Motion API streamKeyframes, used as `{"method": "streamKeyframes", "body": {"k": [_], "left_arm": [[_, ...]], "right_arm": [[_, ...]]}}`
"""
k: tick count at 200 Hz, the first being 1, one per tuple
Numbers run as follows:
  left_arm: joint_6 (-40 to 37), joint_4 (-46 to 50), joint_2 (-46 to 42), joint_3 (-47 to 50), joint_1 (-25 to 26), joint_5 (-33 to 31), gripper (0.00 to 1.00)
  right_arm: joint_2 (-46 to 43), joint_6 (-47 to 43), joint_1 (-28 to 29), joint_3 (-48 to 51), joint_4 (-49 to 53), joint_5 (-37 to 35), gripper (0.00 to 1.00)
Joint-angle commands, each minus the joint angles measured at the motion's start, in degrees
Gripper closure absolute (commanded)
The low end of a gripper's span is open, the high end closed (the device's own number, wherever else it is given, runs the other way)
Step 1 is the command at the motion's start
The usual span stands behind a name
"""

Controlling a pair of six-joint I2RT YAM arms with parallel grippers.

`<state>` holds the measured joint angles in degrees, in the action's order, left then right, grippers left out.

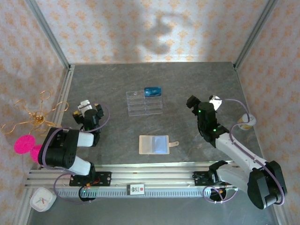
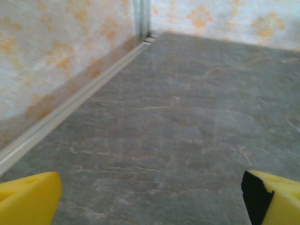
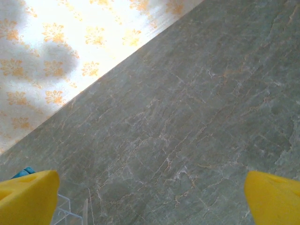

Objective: Take the credit cards out of the card holder

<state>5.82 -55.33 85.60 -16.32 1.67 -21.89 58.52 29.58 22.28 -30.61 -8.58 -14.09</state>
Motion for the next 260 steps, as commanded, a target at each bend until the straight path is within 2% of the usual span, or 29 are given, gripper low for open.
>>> {"method": "streamKeyframes", "body": {"k": [1, 21, 25, 37, 43, 55, 70, 87, 101, 123, 157, 171, 182, 260], "left_arm": [[-1.7, -16.4, -0.8, 3.7, 0.0, 5.0, 0.01], [-3.0, -35.2, 4.3, 9.6, 0.1, 5.4, 0.00], [-3.1, -34.1, 4.3, 9.0, 0.2, 5.5, 0.00], [-1.0, -18.2, 0.7, 4.3, 0.2, 4.7, 0.00], [-1.3, -18.8, 1.0, 4.6, 0.3, 4.0, 0.00], [-2.4, -27.5, 3.2, 6.4, 0.2, 3.7, 0.01], [-1.3, -20.0, 1.3, 4.7, 0.3, 3.8, 0.01], [-2.6, -24.5, 2.9, 5.7, 0.3, 4.1, 0.01], [-2.7, -21.6, 2.2, 4.8, 0.3, 5.9, 0.01], [-3.0, -23.2, 2.6, 5.3, 0.3, 6.0, 0.01], [-2.9, -22.8, 2.5, 5.2, 0.3, 6.1, 0.01], [-3.0, -23.3, 2.6, 5.2, 0.3, 6.1, 0.01], [-2.9, -22.9, 2.5, 5.2, 0.3, 6.1, 0.01], [-2.9, -23.0, 2.6, 5.2, 0.3, 6.2, 0.01]], "right_arm": [[-1.8, -8.9, -0.3, 1.3, -6.0, -3.8, 0.00], [-3.1, -15.9, -0.4, 4.9, -14.2, -11.4, 0.00], [-3.1, -17.9, -0.5, 5.6, -16.0, -13.0, 0.00], [-1.6, -25.2, -0.7, 8.5, -23.6, -16.8, 0.00], [-0.2, -27.1, -1.1, 9.4, -26.8, -17.7, 0.00], [3.3, -30.2, -2.6, 9.9, -30.2, -16.7, 0.00], [8.3, -31.2, -5.7, 10.4, -34.1, -14.9, 0.00], [12.4, -29.4, -10.3, 12.6, -40.7, -9.8, 0.00], [15.2, -30.7, -12.9, 14.8, -47.8, -5.0, 0.00], [20.8, -30.9, -15.4, 15.7, -53.1, -1.1, 0.00], [29.6, -29.9, -17.8, 19.1, -67.1, 1.9, 0.00], [28.6, -29.4, -18.2, 17.8, -62.7, 2.4, 0.00], [29.3, -29.6, -18.3, 18.4, -65.2, 2.4, 0.00], [28.6, -29.7, -18.3, 18.6, -64.5, 2.6, 0.00]]}}
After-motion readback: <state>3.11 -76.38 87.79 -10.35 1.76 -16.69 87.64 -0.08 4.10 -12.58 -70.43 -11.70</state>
